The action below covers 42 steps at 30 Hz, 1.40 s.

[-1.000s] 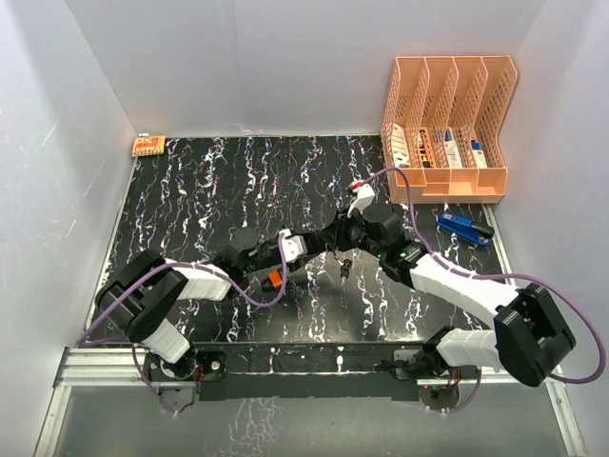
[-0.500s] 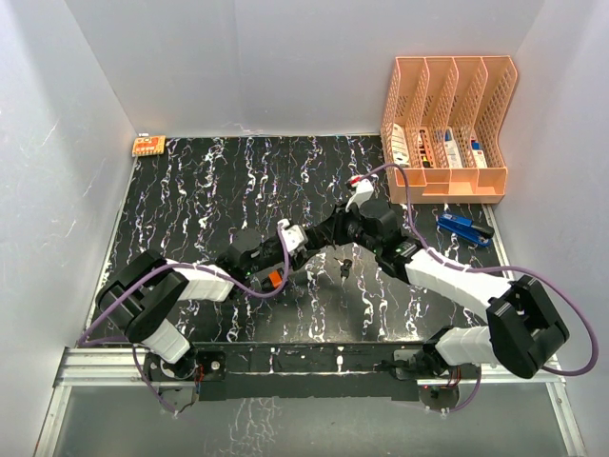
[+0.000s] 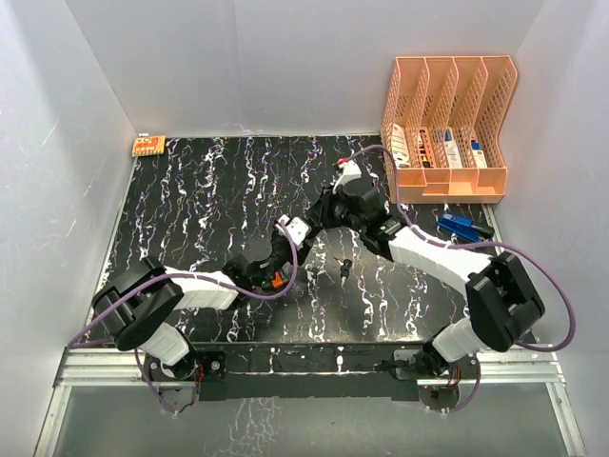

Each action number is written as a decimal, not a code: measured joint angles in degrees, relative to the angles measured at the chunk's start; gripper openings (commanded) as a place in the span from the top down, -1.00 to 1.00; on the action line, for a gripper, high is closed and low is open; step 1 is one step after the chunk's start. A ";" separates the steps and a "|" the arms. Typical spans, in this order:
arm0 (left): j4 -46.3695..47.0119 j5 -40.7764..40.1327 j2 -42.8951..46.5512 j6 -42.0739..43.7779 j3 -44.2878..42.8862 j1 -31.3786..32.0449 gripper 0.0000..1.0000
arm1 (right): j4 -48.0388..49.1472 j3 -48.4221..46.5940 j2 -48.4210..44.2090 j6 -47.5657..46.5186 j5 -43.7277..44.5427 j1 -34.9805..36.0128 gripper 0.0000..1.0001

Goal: Unlock with the key

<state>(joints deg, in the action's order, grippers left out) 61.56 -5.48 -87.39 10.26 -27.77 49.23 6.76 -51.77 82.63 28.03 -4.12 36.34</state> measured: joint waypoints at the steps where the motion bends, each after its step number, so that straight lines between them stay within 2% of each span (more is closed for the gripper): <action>1: -0.55 -1.97 0.07 0.11 -0.26 0.42 1.00 | -1.31 -1.57 1.09 0.37 -0.07 0.00 1.00; 9: -6.56 -14.47 0.07 1.57 -4.15 2.40 1.00 | -10.36 -12.98 8.44 2.67 -0.24 -0.17 1.00; 19: -13.53 -22.43 -1.07 1.18 -7.76 4.92 1.00 | -14.19 -16.04 11.47 6.16 -0.11 -0.50 1.00; 25: -14.95 -24.28 -2.67 -0.11 -9.38 5.55 1.00 | -15.23 -16.44 12.00 6.80 0.55 -0.85 1.00; 30: -15.65 -24.39 -2.62 -2.14 -9.38 5.77 1.00 | -15.50 -16.28 11.91 6.78 0.28 -1.09 0.51; 34: -16.17 -24.13 -1.66 -4.35 -9.42 6.32 1.00 | -14.56 -14.29 9.88 7.39 -3.13 -3.28 -0.03; 42: -19.82 -26.32 1.14 -10.56 -9.55 6.47 1.00 | -11.21 -9.77 1.49 7.28 -7.21 -15.28 -0.74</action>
<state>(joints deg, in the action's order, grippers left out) 41.74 -31.79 -86.26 -0.30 -37.32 55.70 -4.45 -61.54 84.12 35.31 -11.33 21.06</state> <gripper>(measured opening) 0.530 0.746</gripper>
